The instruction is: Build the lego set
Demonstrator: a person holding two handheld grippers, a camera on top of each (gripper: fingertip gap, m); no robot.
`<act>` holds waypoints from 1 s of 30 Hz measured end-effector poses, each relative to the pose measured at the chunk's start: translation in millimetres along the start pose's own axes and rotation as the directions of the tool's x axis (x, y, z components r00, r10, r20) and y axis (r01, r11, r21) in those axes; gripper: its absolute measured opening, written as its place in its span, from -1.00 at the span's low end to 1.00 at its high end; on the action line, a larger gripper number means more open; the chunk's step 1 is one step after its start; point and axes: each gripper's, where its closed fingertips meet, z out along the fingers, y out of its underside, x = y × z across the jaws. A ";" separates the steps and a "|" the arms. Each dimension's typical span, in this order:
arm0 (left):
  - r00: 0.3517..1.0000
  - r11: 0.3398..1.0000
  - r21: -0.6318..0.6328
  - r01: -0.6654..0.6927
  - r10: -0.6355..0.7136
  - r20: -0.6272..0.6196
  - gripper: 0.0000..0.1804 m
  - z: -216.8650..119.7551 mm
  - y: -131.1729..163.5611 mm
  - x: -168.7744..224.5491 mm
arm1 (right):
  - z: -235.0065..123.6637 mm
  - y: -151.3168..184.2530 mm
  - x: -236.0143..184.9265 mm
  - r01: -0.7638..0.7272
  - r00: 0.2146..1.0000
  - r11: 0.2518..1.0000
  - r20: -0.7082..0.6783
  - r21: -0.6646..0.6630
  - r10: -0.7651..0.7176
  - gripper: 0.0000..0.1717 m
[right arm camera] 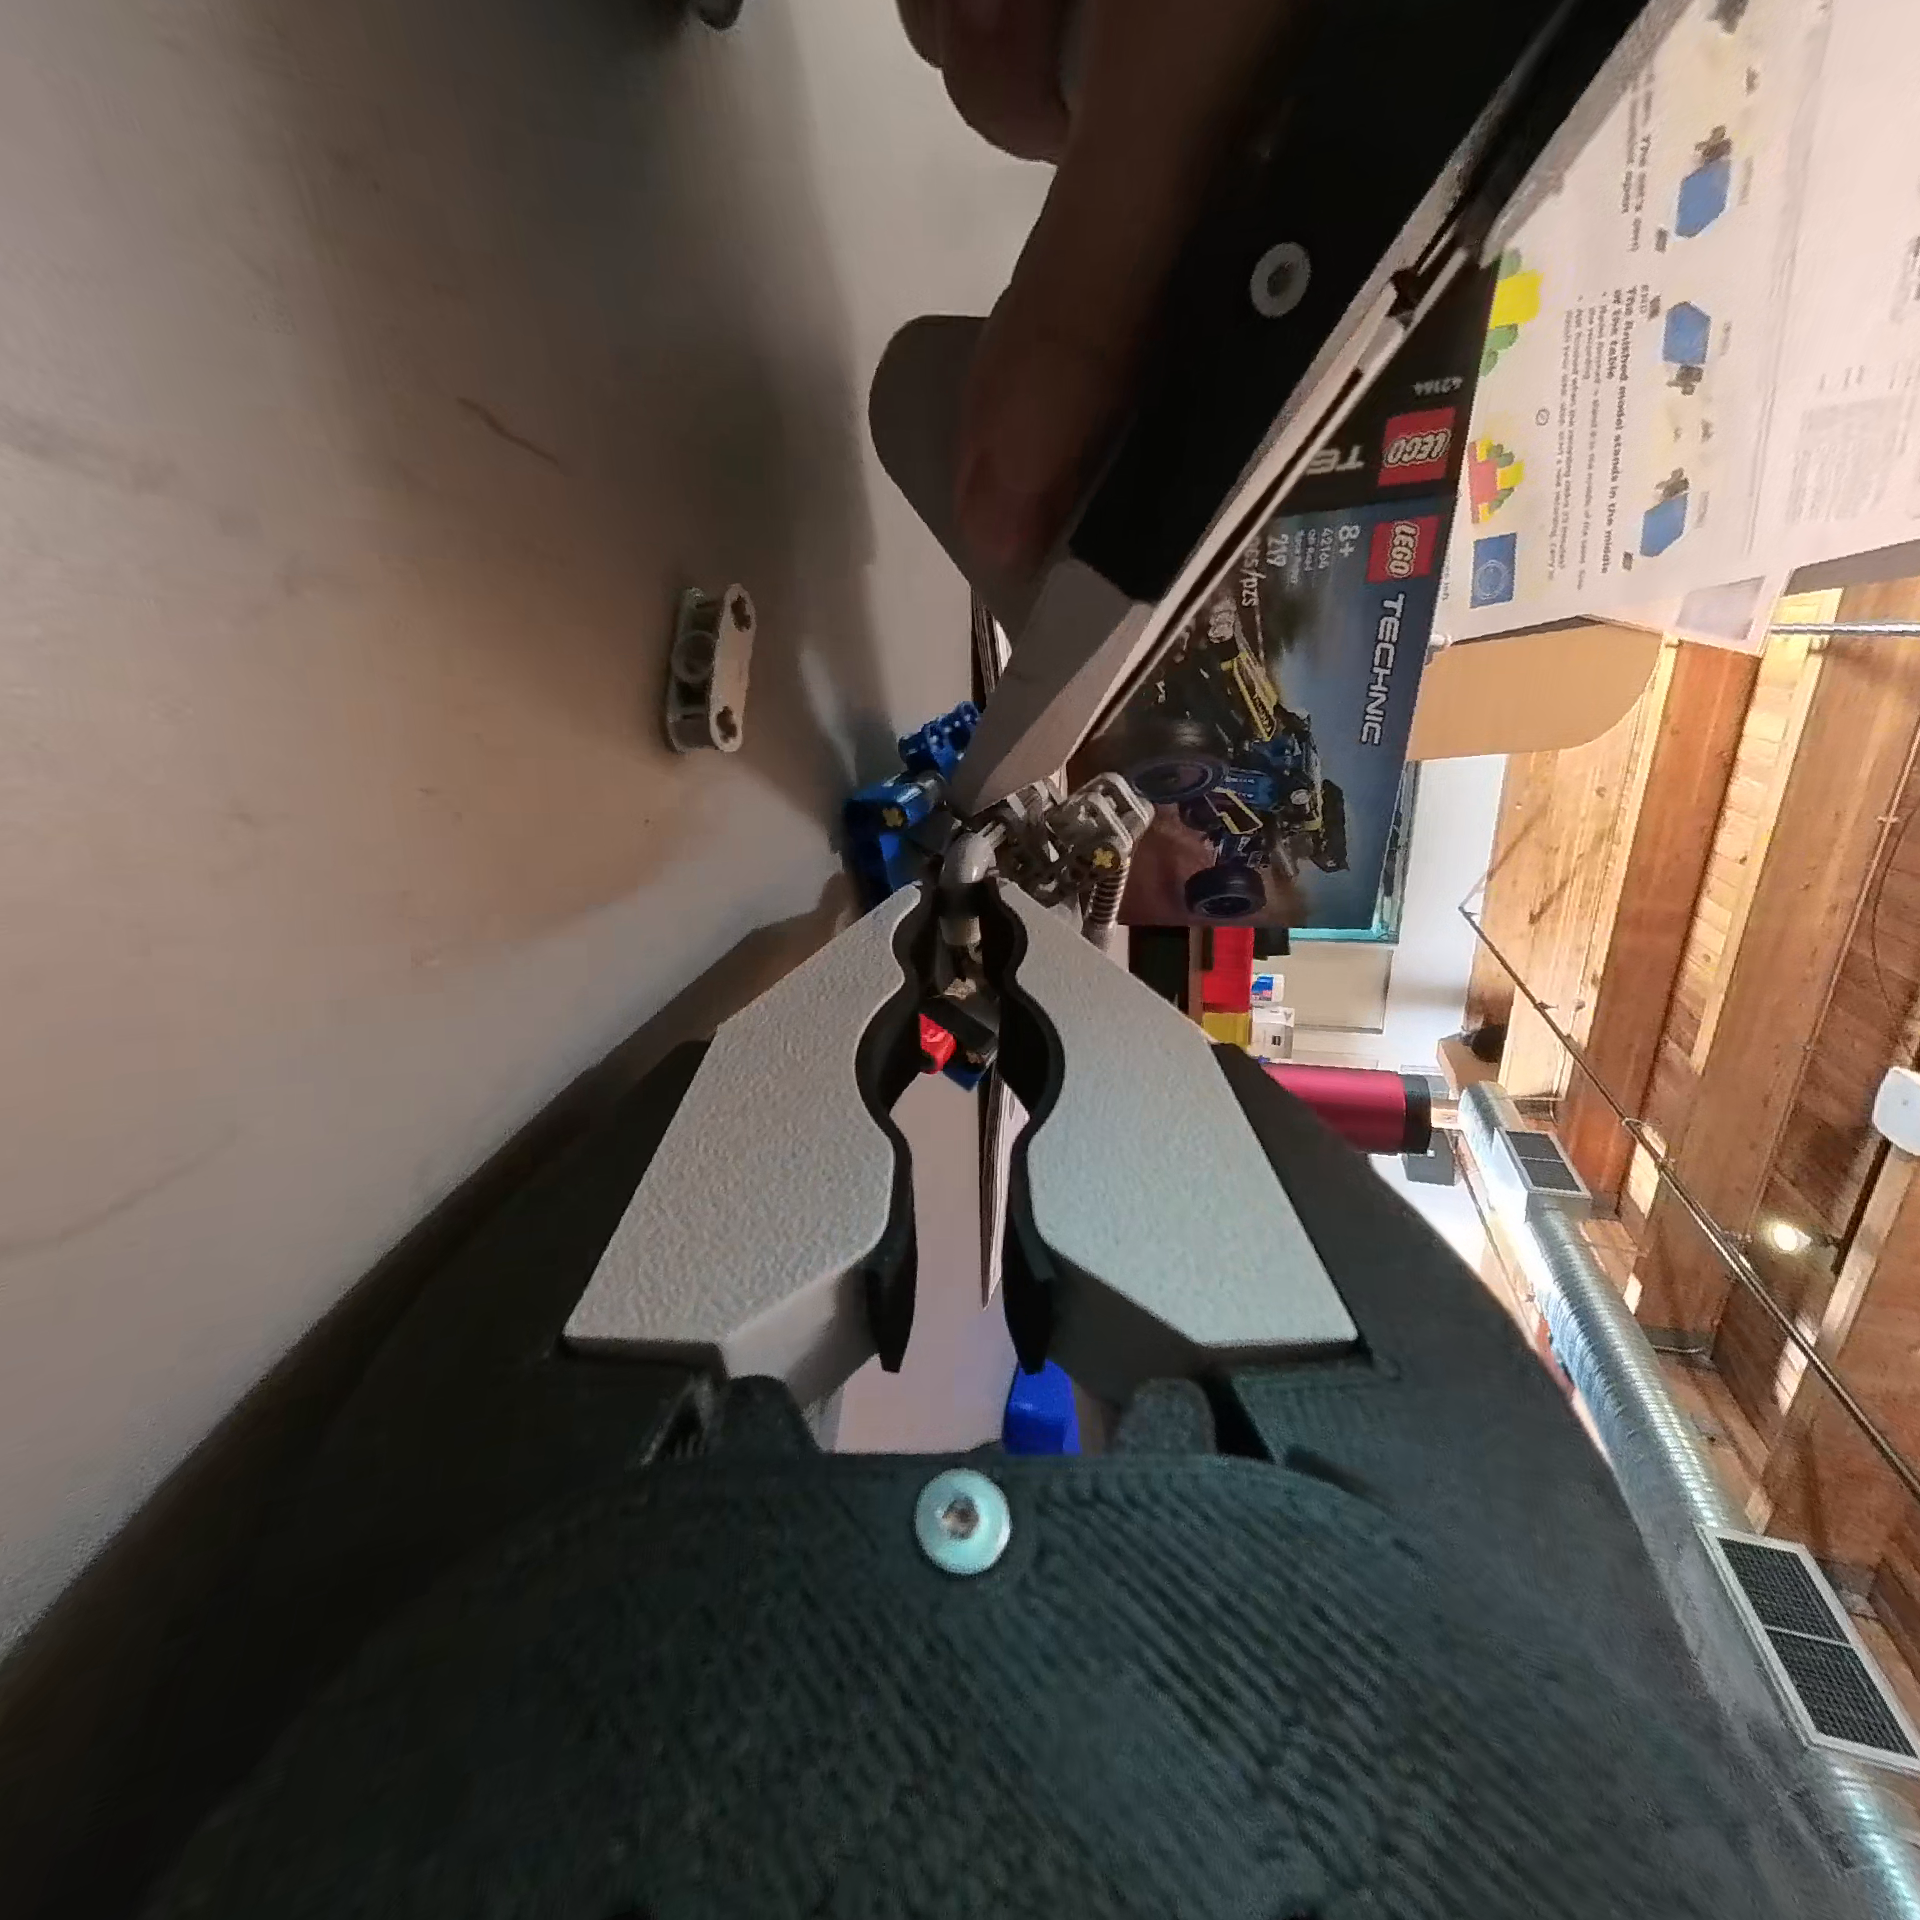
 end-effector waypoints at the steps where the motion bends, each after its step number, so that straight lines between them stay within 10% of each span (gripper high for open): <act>1: 1.000 1.000 0.002 0.007 -0.007 0.003 -0.86 -0.1 -0.1 -0.8 | 0.3 -0.1 0.5 -0.008 1.000 1.000 0.002 -0.002 0.008 -0.95; 30: 0.999 0.999 -0.037 0.015 -0.014 0.030 -0.86 6.4 -4.1 0.8 | 1.3 12.6 2.8 -0.282 0.955 0.958 0.086 -0.045 0.285 -0.84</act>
